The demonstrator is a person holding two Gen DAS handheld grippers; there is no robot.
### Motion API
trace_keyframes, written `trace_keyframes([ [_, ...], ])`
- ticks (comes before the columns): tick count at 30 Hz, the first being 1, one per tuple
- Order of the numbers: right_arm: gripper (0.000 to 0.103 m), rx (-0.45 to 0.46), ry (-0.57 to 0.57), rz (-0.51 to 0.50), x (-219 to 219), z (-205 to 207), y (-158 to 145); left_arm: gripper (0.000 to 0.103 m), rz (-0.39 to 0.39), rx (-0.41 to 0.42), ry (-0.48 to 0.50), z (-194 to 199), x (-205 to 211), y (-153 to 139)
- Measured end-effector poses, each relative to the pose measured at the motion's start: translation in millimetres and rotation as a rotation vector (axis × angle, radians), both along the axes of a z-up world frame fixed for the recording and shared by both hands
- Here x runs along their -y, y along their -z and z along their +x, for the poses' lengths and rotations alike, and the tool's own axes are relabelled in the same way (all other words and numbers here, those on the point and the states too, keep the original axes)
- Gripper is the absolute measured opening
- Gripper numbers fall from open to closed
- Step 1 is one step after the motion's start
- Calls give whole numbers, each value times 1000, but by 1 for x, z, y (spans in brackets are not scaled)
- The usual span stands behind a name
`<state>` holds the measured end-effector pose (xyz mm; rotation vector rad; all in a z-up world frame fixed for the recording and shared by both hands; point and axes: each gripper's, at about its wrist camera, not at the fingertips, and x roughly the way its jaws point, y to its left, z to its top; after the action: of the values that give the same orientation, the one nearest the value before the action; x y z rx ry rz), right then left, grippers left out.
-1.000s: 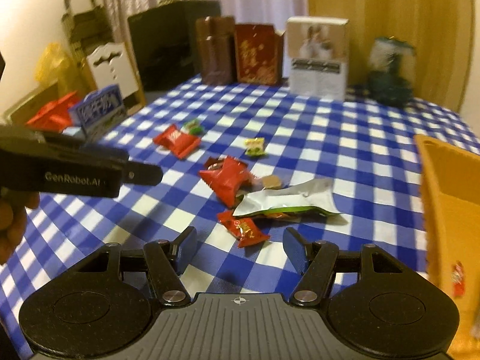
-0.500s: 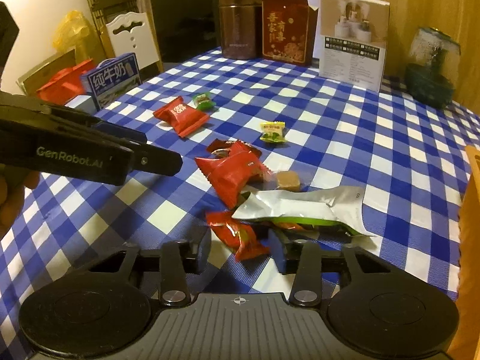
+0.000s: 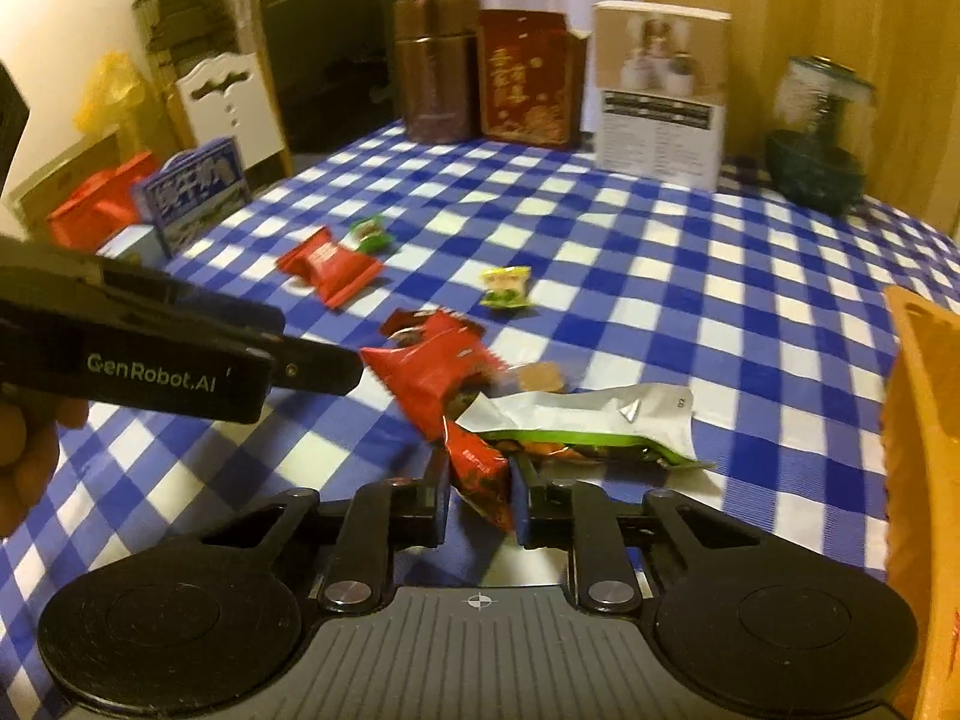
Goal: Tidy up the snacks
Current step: 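Close the right tool on a small red candy packet while the left tool grasps a red packet, then carry the red packets over the orange tray with both tools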
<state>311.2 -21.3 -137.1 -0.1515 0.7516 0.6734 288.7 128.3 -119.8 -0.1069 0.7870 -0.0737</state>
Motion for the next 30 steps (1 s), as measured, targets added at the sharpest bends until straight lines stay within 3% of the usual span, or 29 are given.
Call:
trace_keyframes([
  [8,21,-24,122,59,20,12,-6,56,-41,0,19,20,11,10],
  [14,21,-37,148,67,24,14,-7,51,-82,-21,-5,36,14,22],
  [17,21,-40,153,74,24,15,-8,49,-57,-30,-12,41,18,27],
  [21,21,-42,154,74,23,14,-8,31,-31,-42,-10,42,22,30],
  [25,21,-44,170,78,25,13,-9,25,3,-50,-3,39,23,30],
  [30,21,-33,185,90,30,9,-15,23,-12,-55,-24,24,19,23],
])
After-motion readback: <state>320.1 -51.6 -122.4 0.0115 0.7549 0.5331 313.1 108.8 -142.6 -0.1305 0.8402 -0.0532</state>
